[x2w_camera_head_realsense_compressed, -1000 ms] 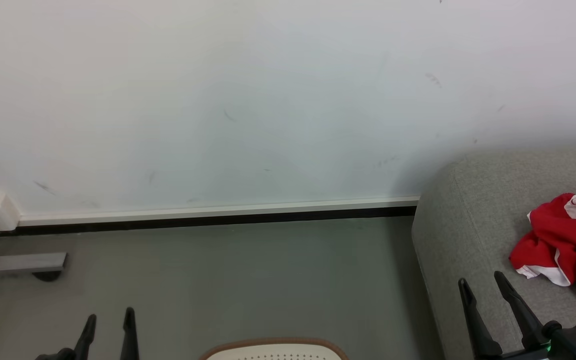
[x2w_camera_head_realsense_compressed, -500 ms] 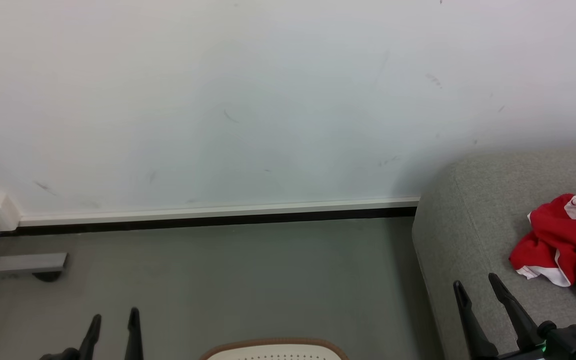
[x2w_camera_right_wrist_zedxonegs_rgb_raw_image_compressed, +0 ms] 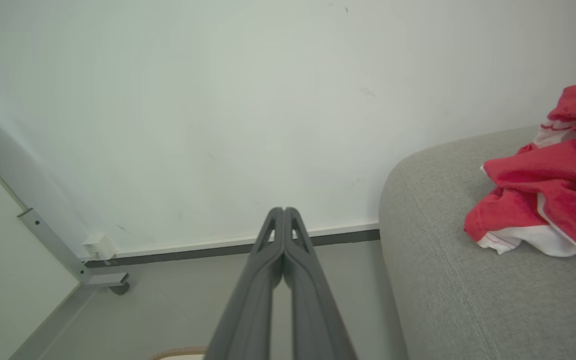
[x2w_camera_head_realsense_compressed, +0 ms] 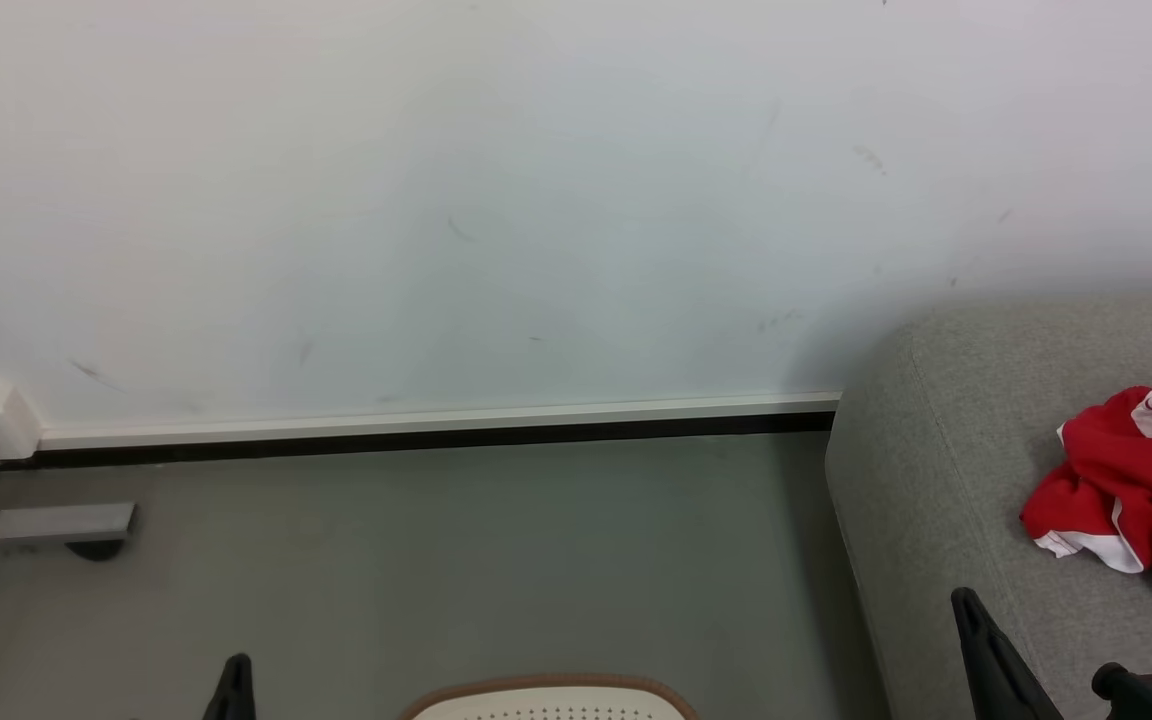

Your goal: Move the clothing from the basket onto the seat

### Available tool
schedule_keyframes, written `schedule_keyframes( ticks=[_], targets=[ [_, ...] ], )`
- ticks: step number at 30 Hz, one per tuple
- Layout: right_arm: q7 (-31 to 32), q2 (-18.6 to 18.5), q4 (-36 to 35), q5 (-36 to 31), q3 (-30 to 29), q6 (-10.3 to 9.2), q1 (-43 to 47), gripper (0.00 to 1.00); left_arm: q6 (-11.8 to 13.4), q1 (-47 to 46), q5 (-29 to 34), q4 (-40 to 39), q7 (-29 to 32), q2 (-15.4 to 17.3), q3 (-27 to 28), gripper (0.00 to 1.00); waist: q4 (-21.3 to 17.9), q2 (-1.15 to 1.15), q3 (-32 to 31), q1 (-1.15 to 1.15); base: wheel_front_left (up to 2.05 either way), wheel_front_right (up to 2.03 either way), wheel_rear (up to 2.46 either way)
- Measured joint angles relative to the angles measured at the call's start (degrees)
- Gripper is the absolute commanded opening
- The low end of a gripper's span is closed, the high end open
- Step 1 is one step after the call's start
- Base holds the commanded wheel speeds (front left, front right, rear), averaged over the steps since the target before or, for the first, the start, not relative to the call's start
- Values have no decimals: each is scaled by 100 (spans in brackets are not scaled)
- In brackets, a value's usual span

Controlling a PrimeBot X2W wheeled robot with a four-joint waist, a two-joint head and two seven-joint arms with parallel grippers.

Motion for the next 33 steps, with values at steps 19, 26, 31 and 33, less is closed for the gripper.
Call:
schedule_keyframes(
  ticks=[19,26,31,33],
  targets=[
    [414,98,16,1588,-397,0,-93,0,-14,-108,-1853,-211,425,3,-57,0,30,0,40,1,0,0,0],
    [575,171,24,2147,-555,0,-146,0,-19,-170,-2502,-288,603,8,-64,0,42,0,57,0,0,0,0],
    [673,205,26,2477,-653,0,-198,0,-20,-209,-2898,-328,703,10,-67,0,50,0,67,1,0,0,0],
    [719,213,29,2615,-691,0,-204,0,-20,-233,-3016,-337,745,11,-68,0,53,0,71,0,0,0,0]
  ],
)
